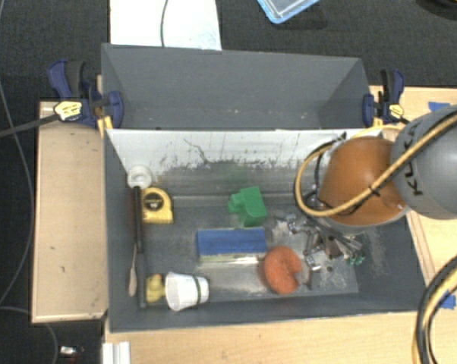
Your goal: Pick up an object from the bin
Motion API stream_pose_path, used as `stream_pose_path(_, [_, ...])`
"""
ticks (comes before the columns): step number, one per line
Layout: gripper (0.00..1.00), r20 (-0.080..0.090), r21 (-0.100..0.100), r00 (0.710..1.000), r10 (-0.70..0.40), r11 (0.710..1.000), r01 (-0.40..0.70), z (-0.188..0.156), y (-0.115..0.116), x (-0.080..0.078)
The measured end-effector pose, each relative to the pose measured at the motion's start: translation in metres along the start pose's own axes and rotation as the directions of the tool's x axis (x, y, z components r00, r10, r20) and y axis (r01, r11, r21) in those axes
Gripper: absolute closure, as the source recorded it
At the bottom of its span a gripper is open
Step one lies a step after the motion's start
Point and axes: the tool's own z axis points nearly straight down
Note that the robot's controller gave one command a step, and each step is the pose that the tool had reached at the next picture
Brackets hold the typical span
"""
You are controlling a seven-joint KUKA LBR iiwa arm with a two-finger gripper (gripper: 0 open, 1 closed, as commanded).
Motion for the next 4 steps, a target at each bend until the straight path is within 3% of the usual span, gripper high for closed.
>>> stream_pose_path(1, [1.0,-0.004,-0.002,0.973,-0.231,0.973,0.231,0.002,0.009,0.012])
stream_pose_path(2, [1.0,-0.004,-0.002,0.973,-0.229,0.973,0.229,0.002,0.009,0.012])
stream_pose_path(3, [1.0,-0.005,-0.004,0.975,-0.221,0.975,0.221,-0.065,0.003,0.003])
stream_pose_path(4, [1.0,-0.004,-0.004,0.979,-0.206,0.979,0.206,-0.112,0.013,0.005])
